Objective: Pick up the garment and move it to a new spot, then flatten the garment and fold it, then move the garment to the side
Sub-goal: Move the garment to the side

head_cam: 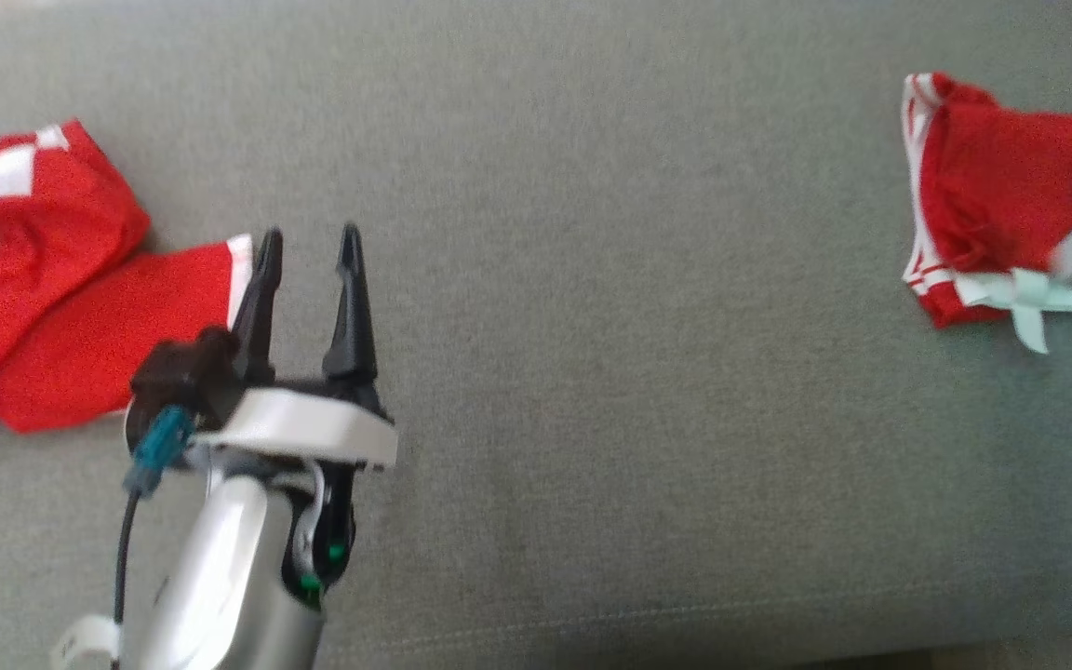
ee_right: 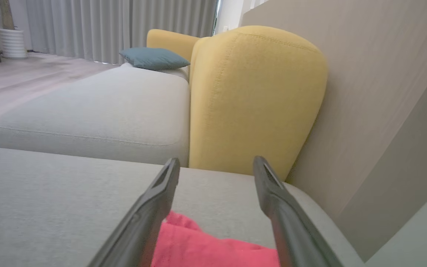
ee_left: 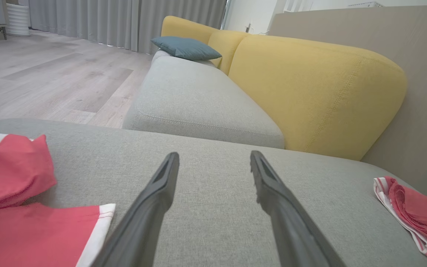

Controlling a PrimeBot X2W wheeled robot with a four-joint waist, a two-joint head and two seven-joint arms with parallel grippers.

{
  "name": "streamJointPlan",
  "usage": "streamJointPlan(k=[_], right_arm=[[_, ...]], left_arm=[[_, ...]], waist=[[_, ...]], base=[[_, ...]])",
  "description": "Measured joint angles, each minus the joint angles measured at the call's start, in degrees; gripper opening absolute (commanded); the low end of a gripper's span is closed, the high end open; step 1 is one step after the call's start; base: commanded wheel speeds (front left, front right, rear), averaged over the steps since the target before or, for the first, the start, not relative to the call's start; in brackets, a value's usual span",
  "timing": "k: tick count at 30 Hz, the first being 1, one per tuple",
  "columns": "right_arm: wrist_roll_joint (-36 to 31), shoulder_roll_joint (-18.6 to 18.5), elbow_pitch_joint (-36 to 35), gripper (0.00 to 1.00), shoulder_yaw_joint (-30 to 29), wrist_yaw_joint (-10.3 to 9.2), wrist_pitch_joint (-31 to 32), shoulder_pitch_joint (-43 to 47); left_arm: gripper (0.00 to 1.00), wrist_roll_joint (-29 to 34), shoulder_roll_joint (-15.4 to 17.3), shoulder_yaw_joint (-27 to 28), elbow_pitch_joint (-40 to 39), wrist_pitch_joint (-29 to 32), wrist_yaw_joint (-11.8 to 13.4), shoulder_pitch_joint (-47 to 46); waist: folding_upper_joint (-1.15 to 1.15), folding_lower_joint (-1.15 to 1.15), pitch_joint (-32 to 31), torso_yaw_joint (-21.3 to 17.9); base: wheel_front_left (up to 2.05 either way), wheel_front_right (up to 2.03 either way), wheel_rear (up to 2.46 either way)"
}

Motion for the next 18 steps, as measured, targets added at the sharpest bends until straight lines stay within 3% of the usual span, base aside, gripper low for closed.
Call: streamJointPlan(k=[13, 18], right_arm=[[0.6, 14.3, -11.5, 1.00, 0.4, -0.01, -0.4, 16.1], [1.7, 17.9, -16.5, 1.00, -1.0, -0.01, -0.4, 25.4]], left_arm=[[1.00, 0.0, 0.0, 1.8, -1.7, 0.0, -0.6, 8.3], [1.00, -0.5, 0.0, 2.3, -2.4, 0.0, -0.7, 12.4]], waist=[[0.00, 0.00, -10.6, -0.6], [0.00, 0.00, -13.5, -0.9]], base=[[0.00, 0.00, 0.00], [0.00, 0.00, 0.00]])
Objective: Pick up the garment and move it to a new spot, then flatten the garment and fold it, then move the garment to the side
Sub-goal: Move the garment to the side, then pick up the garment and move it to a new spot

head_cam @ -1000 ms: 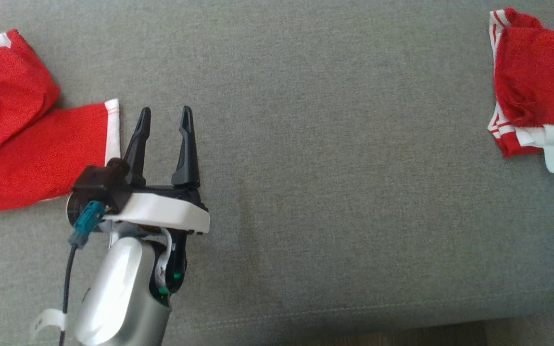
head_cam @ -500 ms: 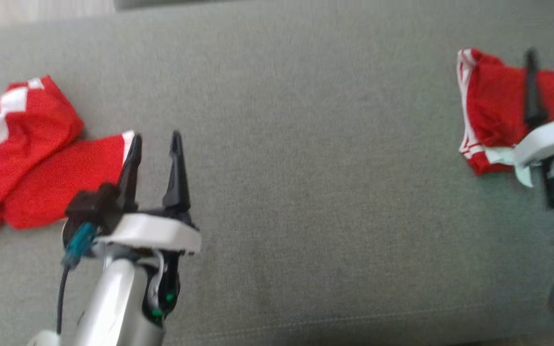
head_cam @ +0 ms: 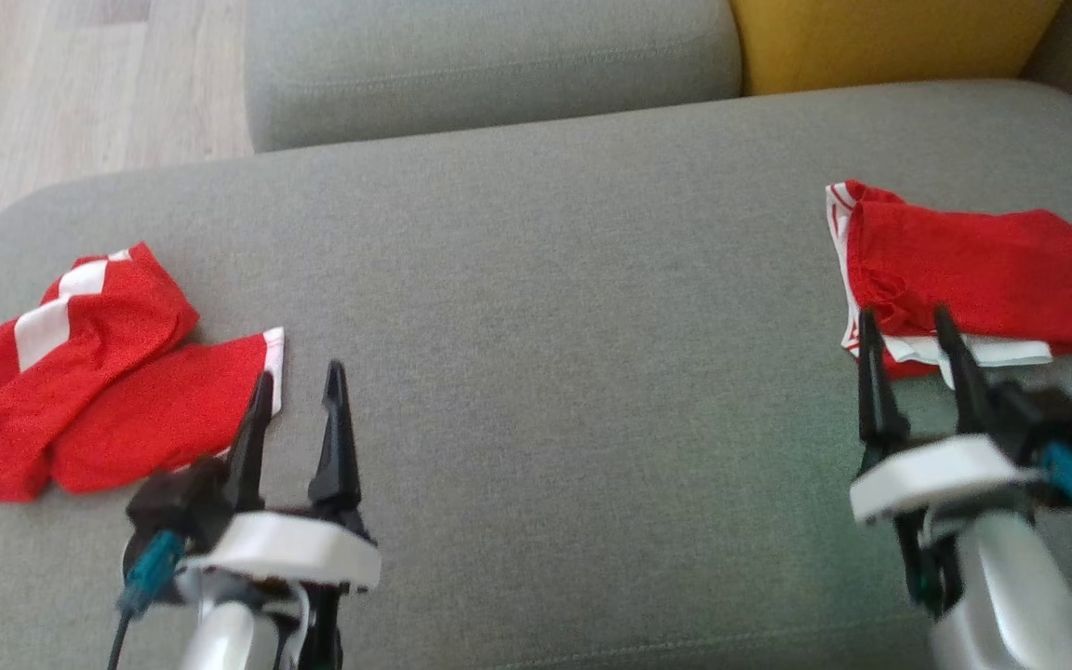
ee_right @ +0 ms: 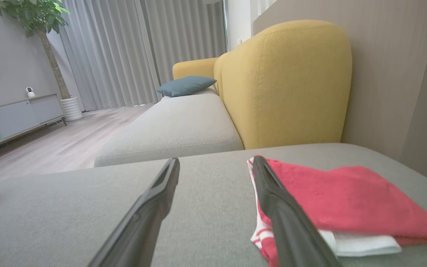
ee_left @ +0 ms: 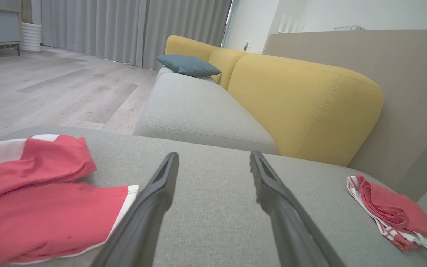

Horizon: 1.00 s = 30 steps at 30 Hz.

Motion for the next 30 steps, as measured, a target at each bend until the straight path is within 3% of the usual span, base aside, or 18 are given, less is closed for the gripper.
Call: streamJointPlan(k=[14, 30], right_arm=[[5.6, 1.2, -9.2, 1.00, 3.2, 0.00, 0.0, 12.8], [7.0, 1.2, -10.6, 1.00, 2.5, 0.00, 0.0, 13.3]], left_arm=[[1.00, 0.5, 0.1, 0.0, -2.0, 0.0, -0.3, 6.4], [1.00, 0.5, 0.1, -0.8, -2.1, 0.0, -0.2, 6.4]], waist=[[0.00, 0.00, -1.7, -0.2], [0.00, 0.00, -1.2, -0.5]], base=[[0.00, 0.00, 0.00], [0.00, 0.00, 0.00]])
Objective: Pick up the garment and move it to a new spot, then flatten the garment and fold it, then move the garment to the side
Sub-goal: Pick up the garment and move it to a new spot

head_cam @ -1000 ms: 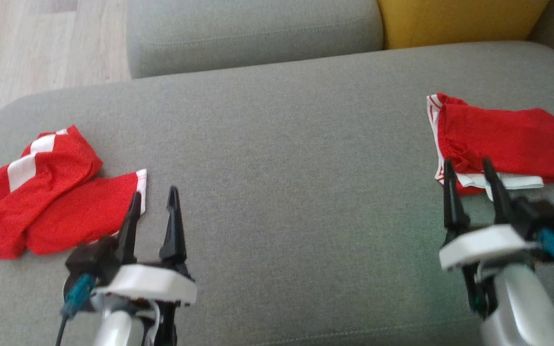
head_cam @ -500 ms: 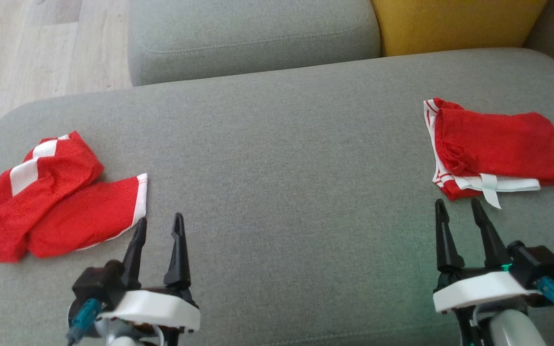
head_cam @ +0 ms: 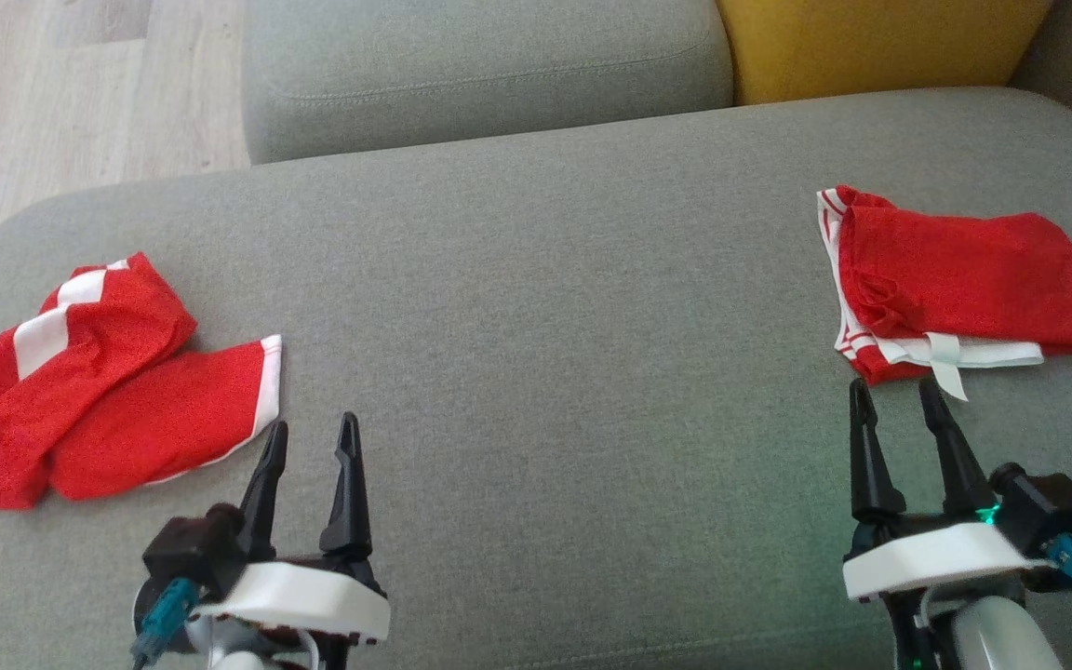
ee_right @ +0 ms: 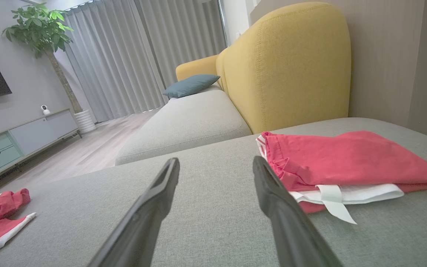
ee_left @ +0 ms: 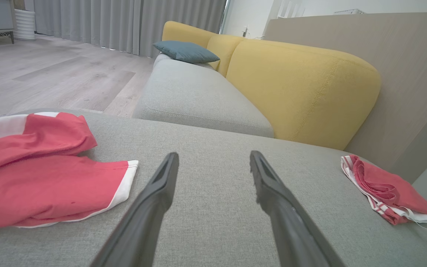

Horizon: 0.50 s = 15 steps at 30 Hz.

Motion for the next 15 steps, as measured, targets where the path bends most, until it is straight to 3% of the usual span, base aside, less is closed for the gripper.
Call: streamJointPlan(k=[8, 15], right_arm=[[0.5, 0.0, 0.0, 1.00, 0.0, 0.00, -0.1, 0.0], [0.6, 0.0, -0.1, 1.00, 2.3, 0.00, -0.1, 1.0]], left_arm=[[1.00, 0.0, 0.0, -0.2, 0.0, 0.0, 0.0, -0.3], [1.00, 0.0, 0.0, -0.1, 0.0, 0.0, 0.5, -0.4]], waist=[[0.00, 0.00, 0.1, 0.7], [0.00, 0.00, 0.0, 4.0]], base=[[0.00, 0.00, 0.00], [0.00, 0.00, 0.00]])
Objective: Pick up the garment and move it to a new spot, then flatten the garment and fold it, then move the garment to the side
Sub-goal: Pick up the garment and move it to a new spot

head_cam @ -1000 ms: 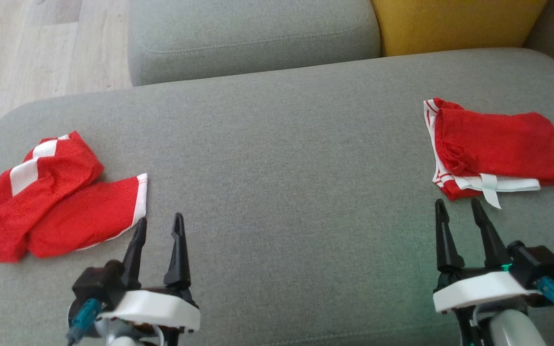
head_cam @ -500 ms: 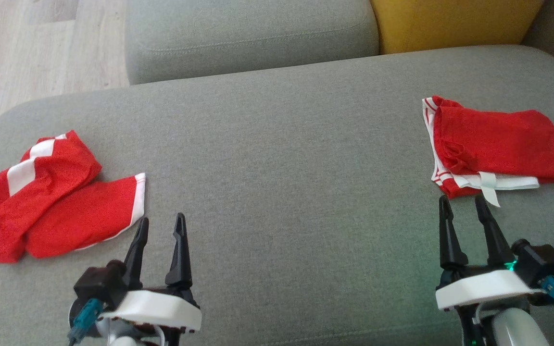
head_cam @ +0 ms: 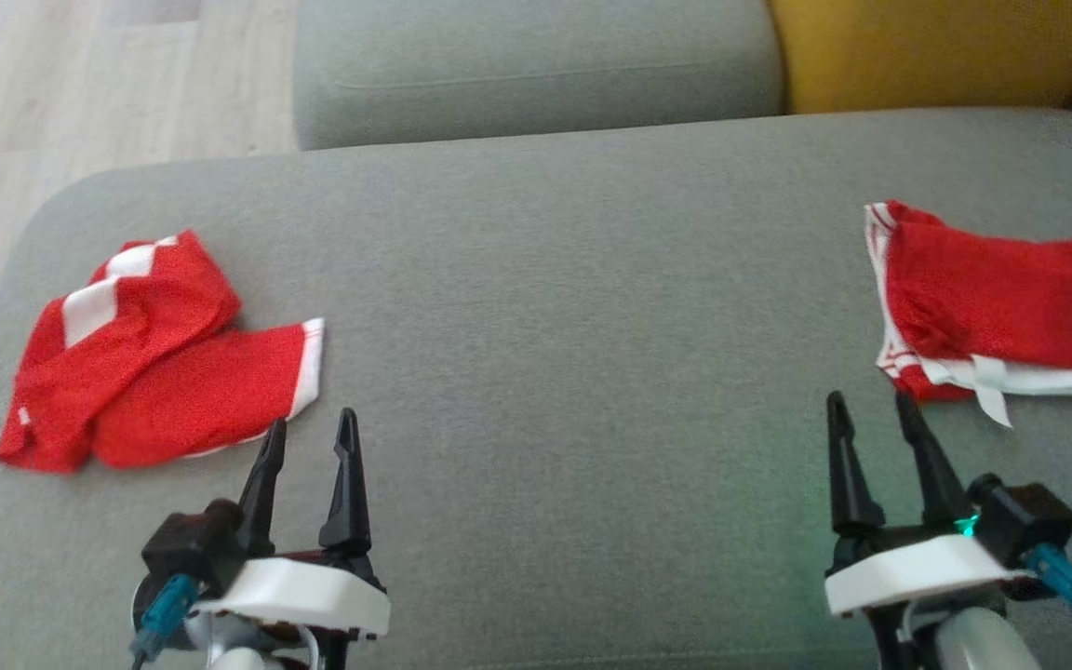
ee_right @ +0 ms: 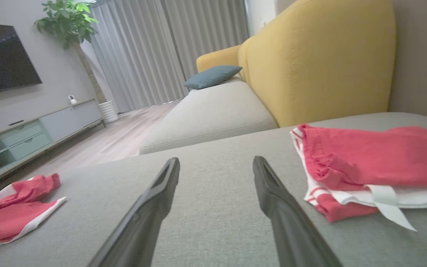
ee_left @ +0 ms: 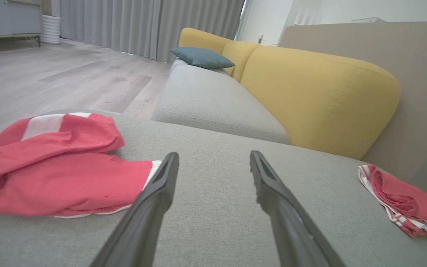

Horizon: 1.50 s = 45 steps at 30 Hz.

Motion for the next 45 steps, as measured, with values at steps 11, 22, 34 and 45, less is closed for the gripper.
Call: streamJointPlan(k=[11, 22, 34, 45], right_arm=[[0.5, 0.0, -0.2, 1.00, 2.9, 0.00, 0.0, 1.1], [1.4, 0.0, 0.1, 1.00, 5.5, 0.00, 0.0, 1.1], [2.0, 0.1, 0.6, 1.00, 7.4, 0.00, 0.0, 1.1], [1.2, 0.1, -0.5, 1.00, 7.3, 0.00, 0.5, 0.9]], left_arm=[[1.00, 0.1, 0.1, 3.1, 0.1, 0.0, 0.4, 0.0], [1.00, 0.6, 0.1, 5.7, 0.3, 0.0, 0.3, 0.1], [1.00, 0.7, 0.1, 7.9, 0.0, 0.0, 0.3, 1.3], [1.00, 0.6, 0.0, 12.8, -1.3, 0.0, 0.3, 0.1]], waist=[[0.00, 0.00, -0.5, 9.0], [0.00, 0.00, -0.9, 19.9], [0.00, 0.00, -0.5, 24.1], [0.00, 0.00, 2.6, 21.1]], base=[[0.00, 0.00, 0.00], [0.00, 0.00, 0.00], [0.00, 0.00, 0.00], [0.00, 0.00, 0.00]])
